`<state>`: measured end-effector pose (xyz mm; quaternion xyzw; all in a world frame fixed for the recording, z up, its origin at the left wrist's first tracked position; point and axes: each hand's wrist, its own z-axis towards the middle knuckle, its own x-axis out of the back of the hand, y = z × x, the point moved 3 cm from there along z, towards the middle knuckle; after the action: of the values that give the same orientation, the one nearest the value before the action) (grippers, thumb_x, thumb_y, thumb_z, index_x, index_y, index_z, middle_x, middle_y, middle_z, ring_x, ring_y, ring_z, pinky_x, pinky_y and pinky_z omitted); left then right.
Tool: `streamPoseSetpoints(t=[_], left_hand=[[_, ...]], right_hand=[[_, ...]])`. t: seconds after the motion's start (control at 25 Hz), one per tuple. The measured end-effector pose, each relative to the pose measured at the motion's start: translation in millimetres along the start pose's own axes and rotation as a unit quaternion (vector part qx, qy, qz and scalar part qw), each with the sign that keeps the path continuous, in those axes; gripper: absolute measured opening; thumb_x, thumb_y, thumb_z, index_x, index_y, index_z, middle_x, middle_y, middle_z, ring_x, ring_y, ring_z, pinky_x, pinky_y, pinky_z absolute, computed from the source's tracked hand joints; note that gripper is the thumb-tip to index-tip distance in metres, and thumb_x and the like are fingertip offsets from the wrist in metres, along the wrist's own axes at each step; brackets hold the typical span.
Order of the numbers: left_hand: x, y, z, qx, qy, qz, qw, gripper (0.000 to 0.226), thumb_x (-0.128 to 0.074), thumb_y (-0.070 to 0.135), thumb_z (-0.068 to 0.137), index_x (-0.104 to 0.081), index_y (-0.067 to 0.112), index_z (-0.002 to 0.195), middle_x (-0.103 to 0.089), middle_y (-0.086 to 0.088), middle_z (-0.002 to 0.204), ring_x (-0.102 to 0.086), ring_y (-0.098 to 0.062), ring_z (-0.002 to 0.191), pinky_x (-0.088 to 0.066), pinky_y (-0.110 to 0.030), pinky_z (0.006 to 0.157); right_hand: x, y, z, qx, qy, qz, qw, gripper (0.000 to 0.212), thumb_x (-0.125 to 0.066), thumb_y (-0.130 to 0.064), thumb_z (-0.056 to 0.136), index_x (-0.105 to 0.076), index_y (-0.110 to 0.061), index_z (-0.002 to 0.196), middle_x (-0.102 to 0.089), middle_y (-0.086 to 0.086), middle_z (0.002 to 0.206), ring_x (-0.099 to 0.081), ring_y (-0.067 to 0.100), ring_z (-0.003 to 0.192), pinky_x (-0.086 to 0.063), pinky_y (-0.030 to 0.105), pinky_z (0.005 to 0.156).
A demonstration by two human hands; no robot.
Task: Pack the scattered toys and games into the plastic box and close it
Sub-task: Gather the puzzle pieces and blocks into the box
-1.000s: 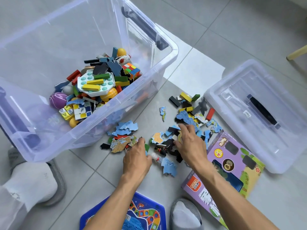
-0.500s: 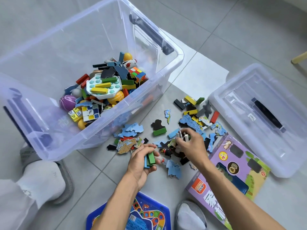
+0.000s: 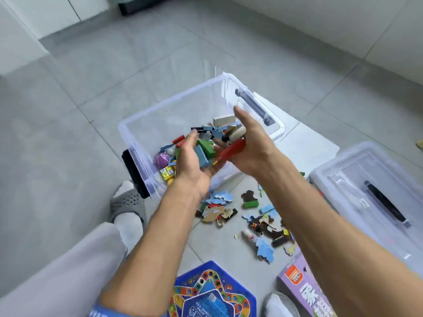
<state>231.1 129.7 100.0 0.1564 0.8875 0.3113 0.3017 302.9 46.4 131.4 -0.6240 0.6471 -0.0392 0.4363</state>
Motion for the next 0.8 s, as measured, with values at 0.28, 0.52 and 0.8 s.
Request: streamPoseSetpoints(t=[0.28,0.52,0.8], left_hand=[[46,-19,-26,-0.215,0.092,0.186,0.954,0.011,-0.055,0.021,0.092,-0.066,0.02,0.092,-0.071,-0.006,0.089,-0.066,-0.017,0.075,-0.051,-0.028,0.061],[108,-158,28,-0.13,0.076,0.632,0.76,0.032,-0.059,0.022,0.085,-0.06,0.026,0.117,-0.061,0.0,0.12,-0.055,-0.021,0.112,-0.044,-0.026,0.083],[121,-202,86,-0.131,-0.003,0.771,0.623,0.056,-0.069,0.026,0.085,-0.043,0.025,0.134,-0.04,-0.008,0.132,-0.046,-0.032,0.113,-0.045,-0.037,0.086]], right_hand=[[69,30,-10,0.111,0.077,-0.147,0.98,0.028,-0.056,-0.025,0.097,-0.065,-0.004,0.113,-0.07,0.015,0.11,-0.068,0.027,0.085,-0.057,0.036,0.072],[246,160,-26,0.065,0.259,-0.482,0.835,0.019,-0.065,-0.019,0.087,-0.064,-0.022,0.106,-0.069,0.002,0.106,-0.066,0.018,0.086,-0.052,0.032,0.072],[276,219,5,0.112,0.155,-0.77,0.608,0.051,-0.07,-0.034,0.082,-0.052,-0.021,0.127,-0.054,0.001,0.114,-0.052,0.022,0.092,-0.05,0.034,0.07]])
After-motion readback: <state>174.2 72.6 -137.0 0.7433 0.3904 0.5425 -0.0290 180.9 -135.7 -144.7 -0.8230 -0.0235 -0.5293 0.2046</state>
